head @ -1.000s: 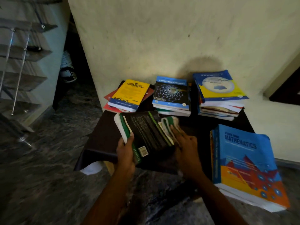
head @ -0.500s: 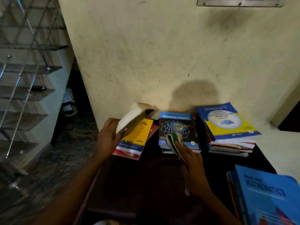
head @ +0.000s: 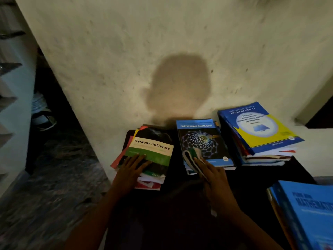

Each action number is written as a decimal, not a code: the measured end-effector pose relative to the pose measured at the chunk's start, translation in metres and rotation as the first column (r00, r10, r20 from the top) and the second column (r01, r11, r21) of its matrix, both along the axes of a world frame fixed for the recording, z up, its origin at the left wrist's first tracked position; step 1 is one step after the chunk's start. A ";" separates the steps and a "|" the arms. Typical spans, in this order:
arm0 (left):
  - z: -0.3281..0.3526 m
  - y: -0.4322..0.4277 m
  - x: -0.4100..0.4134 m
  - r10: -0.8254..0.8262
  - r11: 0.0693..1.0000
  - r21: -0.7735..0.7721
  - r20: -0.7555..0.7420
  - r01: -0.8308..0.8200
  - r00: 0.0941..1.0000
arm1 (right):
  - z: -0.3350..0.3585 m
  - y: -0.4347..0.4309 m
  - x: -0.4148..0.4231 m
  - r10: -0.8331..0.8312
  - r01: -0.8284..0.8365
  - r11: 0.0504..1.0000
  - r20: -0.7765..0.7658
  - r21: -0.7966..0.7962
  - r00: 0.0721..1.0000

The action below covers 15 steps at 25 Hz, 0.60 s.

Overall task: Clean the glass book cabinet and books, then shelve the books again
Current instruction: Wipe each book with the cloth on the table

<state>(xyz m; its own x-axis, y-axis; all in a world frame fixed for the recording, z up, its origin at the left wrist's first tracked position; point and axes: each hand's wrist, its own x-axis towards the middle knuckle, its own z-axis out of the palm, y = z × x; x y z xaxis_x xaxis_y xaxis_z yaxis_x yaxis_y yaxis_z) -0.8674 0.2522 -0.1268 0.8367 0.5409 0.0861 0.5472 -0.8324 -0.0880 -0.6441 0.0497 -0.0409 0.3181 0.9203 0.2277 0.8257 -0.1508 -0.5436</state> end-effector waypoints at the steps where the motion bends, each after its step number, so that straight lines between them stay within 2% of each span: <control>1: -0.002 0.007 0.000 -0.006 0.999 -0.035 -0.019 0.006 1.000 | 0.000 0.007 -0.002 0.002 -0.002 1.000 0.002 0.015 1.000; 3: 0.011 0.016 0.003 0.004 0.993 -0.117 -0.032 -0.008 0.999 | -0.001 0.017 -0.004 0.005 -0.005 1.000 0.002 0.013 1.000; 4: 0.019 0.016 0.007 0.034 0.969 -0.245 -0.037 -0.041 0.999 | -0.001 0.021 -0.004 0.000 0.000 1.000 0.004 0.012 1.000; 5: 0.030 0.011 0.016 0.098 0.895 -0.439 0.007 -0.085 0.995 | -0.002 0.024 -0.004 -0.012 0.012 1.000 0.001 0.024 1.000; 6: 0.038 0.003 0.030 0.189 0.805 -0.588 0.128 -0.079 0.974 | -0.003 0.025 -0.002 -0.031 0.032 0.999 -0.009 0.034 0.999; 7: 0.043 -0.006 0.049 0.324 0.708 -0.704 0.257 -0.053 0.910 | -0.002 0.025 0.000 -0.059 0.059 0.998 -0.019 0.037 0.998; 8: 0.050 -0.018 0.070 0.473 0.601 -0.798 0.325 -0.031 0.819 | -0.004 0.024 0.004 -0.091 0.092 0.995 -0.031 0.038 0.995; 9: 0.052 -0.031 0.092 0.610 0.461 -0.887 0.309 -0.009 0.730 | -0.007 0.022 0.010 -0.126 0.128 0.991 -0.044 0.044 0.991; 10: 0.052 -0.043 0.115 0.706 0.300 -0.954 0.224 0.003 0.672 | -0.011 0.018 0.016 -0.155 0.157 0.986 -0.049 0.051 0.987; 11: 0.048 -0.053 0.135 0.737 0.192 -0.981 0.138 -0.008 0.661 | -0.014 0.013 0.022 -0.175 0.178 0.982 -0.048 0.060 0.983; 13: 0.032 -0.064 0.164 0.760 0.080 -0.997 0.051 -0.015 0.648 | -0.014 0.002 0.032 -0.222 0.225 0.972 -0.048 0.063 0.974; 15: 0.021 -0.067 0.175 0.829 0.026 -0.999 0.045 0.042 0.558 | -0.014 -0.009 0.036 -0.268 0.272 0.959 -0.055 0.075 0.962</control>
